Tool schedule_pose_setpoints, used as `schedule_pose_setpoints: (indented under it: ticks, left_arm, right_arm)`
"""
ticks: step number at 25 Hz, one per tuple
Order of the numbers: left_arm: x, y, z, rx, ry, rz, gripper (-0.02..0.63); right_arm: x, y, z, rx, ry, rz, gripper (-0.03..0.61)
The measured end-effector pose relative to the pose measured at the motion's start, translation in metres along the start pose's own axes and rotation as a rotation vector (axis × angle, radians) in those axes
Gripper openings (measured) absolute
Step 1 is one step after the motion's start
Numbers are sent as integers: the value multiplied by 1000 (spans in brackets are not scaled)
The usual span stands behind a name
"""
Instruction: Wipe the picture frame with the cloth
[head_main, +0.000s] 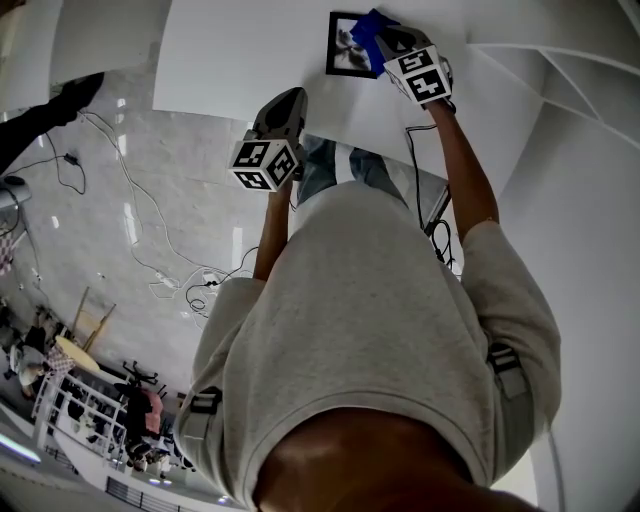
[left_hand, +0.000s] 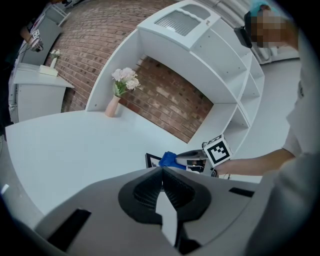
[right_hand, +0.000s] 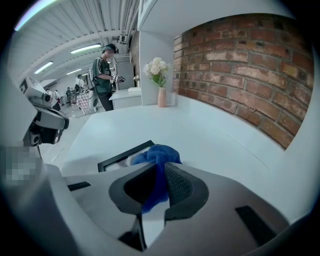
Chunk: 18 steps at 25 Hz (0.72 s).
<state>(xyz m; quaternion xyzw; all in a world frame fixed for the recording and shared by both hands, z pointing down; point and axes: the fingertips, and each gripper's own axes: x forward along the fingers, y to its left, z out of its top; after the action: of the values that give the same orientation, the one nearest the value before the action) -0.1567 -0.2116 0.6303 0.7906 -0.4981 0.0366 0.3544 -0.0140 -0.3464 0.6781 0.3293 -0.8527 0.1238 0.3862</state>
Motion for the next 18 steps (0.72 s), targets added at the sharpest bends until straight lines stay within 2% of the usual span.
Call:
schedule_pose_setpoints:
  ticks: [14, 18]
  left_arm:
    - [6, -20, 1, 14, 0, -20, 17]
    - [5, -23, 0, 17, -6, -19, 17]
  right_arm:
    - [-22, -20, -23, 4, 20, -36, 66]
    - [-29, -18, -17, -40, 19, -50, 66]
